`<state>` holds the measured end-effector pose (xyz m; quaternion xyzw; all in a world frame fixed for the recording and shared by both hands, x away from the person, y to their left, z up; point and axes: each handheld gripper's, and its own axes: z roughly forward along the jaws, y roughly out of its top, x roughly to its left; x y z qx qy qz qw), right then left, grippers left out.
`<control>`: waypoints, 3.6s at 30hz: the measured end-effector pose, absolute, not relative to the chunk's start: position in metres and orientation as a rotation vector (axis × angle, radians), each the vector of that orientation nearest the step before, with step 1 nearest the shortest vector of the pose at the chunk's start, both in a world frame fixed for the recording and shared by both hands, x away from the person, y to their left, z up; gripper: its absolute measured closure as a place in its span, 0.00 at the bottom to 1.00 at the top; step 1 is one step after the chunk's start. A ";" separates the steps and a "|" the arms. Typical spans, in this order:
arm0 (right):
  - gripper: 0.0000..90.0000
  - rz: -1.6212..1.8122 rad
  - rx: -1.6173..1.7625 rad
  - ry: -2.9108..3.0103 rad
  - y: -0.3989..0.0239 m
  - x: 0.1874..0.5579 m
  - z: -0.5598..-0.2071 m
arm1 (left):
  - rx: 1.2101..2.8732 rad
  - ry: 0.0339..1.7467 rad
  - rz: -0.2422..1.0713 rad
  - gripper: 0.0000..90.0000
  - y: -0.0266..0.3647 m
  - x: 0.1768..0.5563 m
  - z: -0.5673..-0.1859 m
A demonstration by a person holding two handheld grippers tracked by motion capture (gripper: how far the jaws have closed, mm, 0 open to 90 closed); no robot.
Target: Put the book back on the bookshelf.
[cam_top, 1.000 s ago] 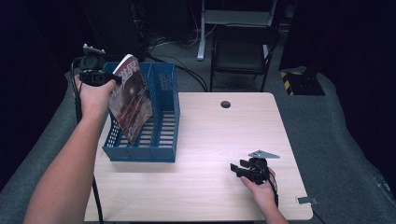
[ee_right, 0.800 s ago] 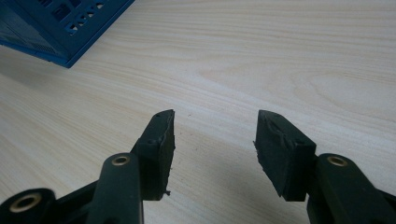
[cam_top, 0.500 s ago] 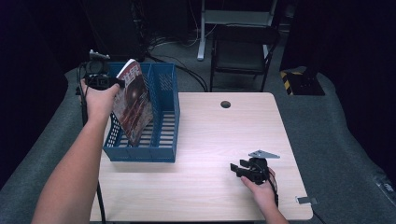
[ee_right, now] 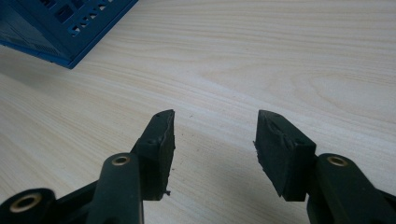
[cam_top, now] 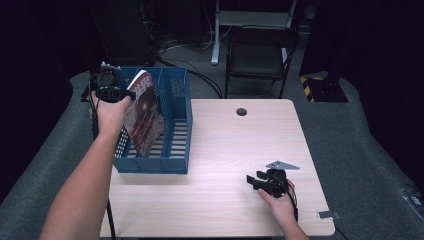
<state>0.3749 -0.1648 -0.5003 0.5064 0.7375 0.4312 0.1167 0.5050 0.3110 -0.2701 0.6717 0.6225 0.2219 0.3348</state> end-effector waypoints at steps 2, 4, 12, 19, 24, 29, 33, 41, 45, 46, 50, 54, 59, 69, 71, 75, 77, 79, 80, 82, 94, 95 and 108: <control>0.52 1.267 1.486 2.155 -0.165 0.375 -0.500 | 1.755 1.620 0.579 0.93 0.310 0.505 -0.274; 0.52 1.268 1.488 2.151 -0.165 0.375 -0.500 | 1.755 1.623 0.575 0.93 0.310 0.506 -0.277; 0.52 1.265 1.487 2.154 -0.165 0.375 -0.500 | 1.762 1.622 0.566 0.93 0.307 0.508 -0.286; 0.52 1.263 1.492 2.158 -0.165 0.374 -0.501 | 1.783 1.614 0.560 0.93 0.305 0.509 -0.294; 0.52 1.266 1.495 2.154 -0.165 0.374 -0.501 | 1.781 1.608 0.558 0.93 0.306 0.508 -0.296; 0.52 1.260 1.496 2.158 -0.164 0.374 -0.501 | 1.783 1.616 0.539 0.92 0.307 0.505 -0.296; 0.52 1.262 1.498 2.155 -0.163 0.374 -0.501 | 1.787 1.601 0.549 0.91 0.308 0.503 -0.296; 0.52 1.261 1.498 2.158 -0.164 0.374 -0.501 | 1.802 1.574 0.552 0.89 0.307 0.497 -0.293; 0.52 1.259 1.501 2.161 -0.164 0.375 -0.501 | 1.804 1.562 0.555 0.87 0.308 0.492 -0.292; 0.52 1.260 1.498 2.160 -0.164 0.375 -0.501 | 1.810 1.560 0.561 0.86 0.308 0.491 -0.292; 0.52 1.262 1.497 2.158 -0.164 0.374 -0.501 | 1.824 1.549 0.557 0.86 0.311 0.486 -0.292; 0.52 1.260 1.498 2.156 -0.164 0.375 -0.501 | 1.828 1.551 0.520 0.86 0.315 0.481 -0.292; 0.52 1.255 1.500 2.157 -0.164 0.375 -0.501 | 1.831 1.532 0.504 0.86 0.319 0.474 -0.291; 0.52 1.258 1.501 2.159 -0.164 0.374 -0.501 | 1.837 1.509 0.501 0.87 0.324 0.462 -0.291; 0.52 1.256 1.504 2.158 -0.164 0.374 -0.501 | 1.836 1.507 0.513 0.87 0.324 0.461 -0.292; 0.52 1.254 1.501 2.159 -0.164 0.375 -0.502 | 1.831 1.508 0.512 0.87 0.326 0.458 -0.292; 0.52 1.254 1.502 2.158 -0.164 0.375 -0.502 | 1.834 1.505 0.518 0.87 0.327 0.457 -0.291; 0.52 1.254 1.501 2.158 -0.164 0.375 -0.502 | 1.834 1.504 0.523 0.87 0.327 0.455 -0.292; 0.52 1.255 1.501 2.158 -0.164 0.375 -0.502 | 1.831 1.502 0.520 0.87 0.328 0.454 -0.292; 0.52 1.255 1.502 2.158 -0.164 0.375 -0.502 | 1.829 1.500 0.519 0.87 0.328 0.453 -0.292; 0.52 1.253 1.499 2.161 -0.164 0.375 -0.503 | 1.816 1.485 0.530 0.88 0.329 0.447 -0.295; 0.52 1.252 1.498 2.162 -0.164 0.375 -0.502 | 1.815 1.486 0.531 0.88 0.329 0.447 -0.295; 0.52 1.253 1.499 2.162 -0.164 0.375 -0.502 | 1.796 1.498 0.540 0.90 0.329 0.447 -0.296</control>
